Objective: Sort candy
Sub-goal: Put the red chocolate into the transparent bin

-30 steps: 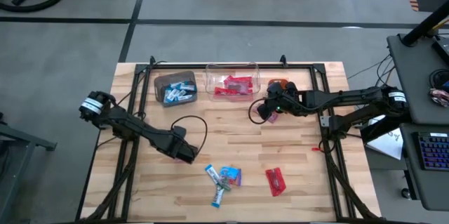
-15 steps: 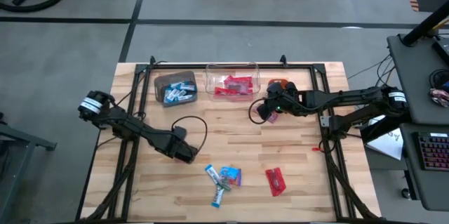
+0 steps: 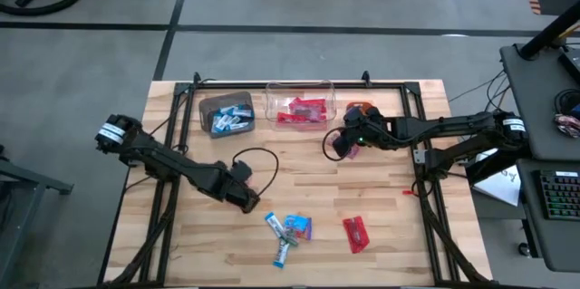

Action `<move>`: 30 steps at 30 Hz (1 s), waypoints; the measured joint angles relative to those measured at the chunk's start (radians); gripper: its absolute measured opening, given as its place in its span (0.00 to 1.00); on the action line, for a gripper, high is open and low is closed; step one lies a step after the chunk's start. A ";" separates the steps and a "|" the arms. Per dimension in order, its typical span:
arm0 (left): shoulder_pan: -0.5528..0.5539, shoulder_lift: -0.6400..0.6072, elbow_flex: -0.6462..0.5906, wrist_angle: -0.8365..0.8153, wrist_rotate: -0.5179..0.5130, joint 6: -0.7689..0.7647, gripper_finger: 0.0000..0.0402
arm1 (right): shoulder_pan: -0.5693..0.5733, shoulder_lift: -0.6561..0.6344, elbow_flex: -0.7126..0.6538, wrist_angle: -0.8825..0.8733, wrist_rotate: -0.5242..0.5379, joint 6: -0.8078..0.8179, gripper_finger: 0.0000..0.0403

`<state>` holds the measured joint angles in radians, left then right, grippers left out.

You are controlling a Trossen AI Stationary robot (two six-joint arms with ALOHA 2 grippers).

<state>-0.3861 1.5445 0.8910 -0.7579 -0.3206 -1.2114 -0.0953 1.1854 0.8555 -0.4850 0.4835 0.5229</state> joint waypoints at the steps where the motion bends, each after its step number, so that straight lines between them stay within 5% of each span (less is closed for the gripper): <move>1: 0.005 -0.014 0.007 0.002 -0.016 0.047 0.02 | 0.006 0.000 0.000 0.000 -0.007 -0.007 0.32; 10: 0.175 -0.145 0.032 0.131 -0.093 0.599 0.01 | 0.114 0.000 0.006 0.001 -0.013 -0.018 0.32; 16: 0.381 -0.181 0.048 0.330 -0.014 0.993 0.01 | 0.224 0.000 0.006 0.000 -0.043 0.015 0.32; 30: 0.768 0.033 0.235 0.528 0.199 1.598 0.01 | 0.462 0.002 0.006 0.005 -0.063 0.197 0.32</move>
<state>0.3821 1.5770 1.1257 -0.2302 -0.1211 0.3864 0.3672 1.1870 0.8616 -0.4797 0.4203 0.7195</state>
